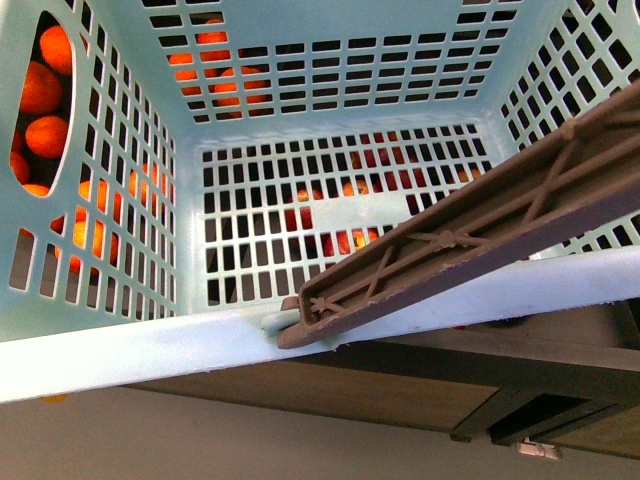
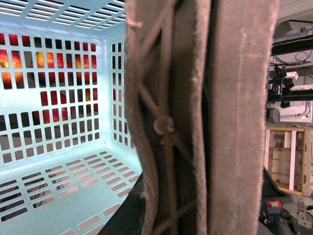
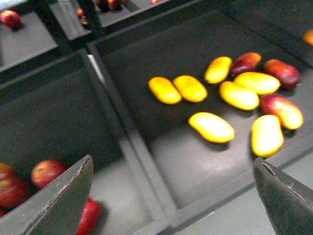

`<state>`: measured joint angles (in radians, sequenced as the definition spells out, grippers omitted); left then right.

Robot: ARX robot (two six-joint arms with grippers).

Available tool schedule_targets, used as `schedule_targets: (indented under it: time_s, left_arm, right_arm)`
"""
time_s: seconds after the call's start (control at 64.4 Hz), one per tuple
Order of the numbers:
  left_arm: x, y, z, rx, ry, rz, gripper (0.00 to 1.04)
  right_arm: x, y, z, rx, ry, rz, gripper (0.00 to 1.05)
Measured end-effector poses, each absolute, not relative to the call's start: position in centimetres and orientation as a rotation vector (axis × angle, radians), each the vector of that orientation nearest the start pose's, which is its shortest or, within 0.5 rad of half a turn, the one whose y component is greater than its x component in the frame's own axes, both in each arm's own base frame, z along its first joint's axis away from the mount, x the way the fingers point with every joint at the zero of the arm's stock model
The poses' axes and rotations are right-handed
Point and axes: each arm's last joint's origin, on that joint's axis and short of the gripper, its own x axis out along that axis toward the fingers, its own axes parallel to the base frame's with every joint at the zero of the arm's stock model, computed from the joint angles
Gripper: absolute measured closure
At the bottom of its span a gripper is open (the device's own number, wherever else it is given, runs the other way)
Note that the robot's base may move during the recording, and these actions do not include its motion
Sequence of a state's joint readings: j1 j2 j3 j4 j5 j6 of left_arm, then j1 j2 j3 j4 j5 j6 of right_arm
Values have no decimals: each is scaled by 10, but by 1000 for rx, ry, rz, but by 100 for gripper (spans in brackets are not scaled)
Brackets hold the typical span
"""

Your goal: Pick mango and avocado into basket

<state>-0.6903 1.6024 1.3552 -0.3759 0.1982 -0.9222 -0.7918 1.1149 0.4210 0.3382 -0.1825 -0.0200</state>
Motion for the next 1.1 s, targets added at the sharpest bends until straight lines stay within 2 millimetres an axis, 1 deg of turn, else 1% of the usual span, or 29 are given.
schedule_targets:
  time_s: [0.062,0.093,0.171,0.202,0.233,0.249,0.295,0.326,0.419,0.528,0.699,0.808,0.963,1.103]
  left_arm:
    - [273,-233,309,-676,961,-502,91]
    - [273,-233,309,-676,961,-502,91]
    - [273,-233,309,-676,961,-502,91]
    - [273,-233,309,-676,961,-502,91]
    - [273,-233,309,-676,961,-502,91]
    - [273,-233,309,-676,961,-502,91]
    - [273,-233,309,-675,960,-502,91]
    - [273,-233,309,-675,960,-502,91]
    - [273,-233,309,-675,960,-502,91]
    - [273,-233,309,-675,960,-502,91]
    - [273,-233,309,-675,961,-503,91]
    - [273,-233,309,-675,960,-502,91]
    - [273,-233,309,-675,960,-502,91]
    - [273,-233,309,-675,960,-503,91]
  right_arm:
    - [167,-175,184,90,370,-623,9]
    - [170,-182,179,72,386,-626,9]
    - [186,-209,158,5,458,-617,9]
    - [190,-216,152,-20,479,-610,9]
    - [200,-229,139,-56,522,-594,9]
    - [202,-232,136,-65,535,-588,9]
    - [216,-251,115,-107,613,-559,9]
    - [221,-257,108,-130,643,-545,9]
    - [244,-284,74,-182,762,-484,9]
    - [266,-304,47,-214,840,-394,9]
    - [297,-328,19,-257,913,-282,9]
    - [315,-341,8,-268,939,-230,9]
    - [337,-356,1,-297,962,-169,9]
    - [353,-364,-2,-319,973,-118,9]
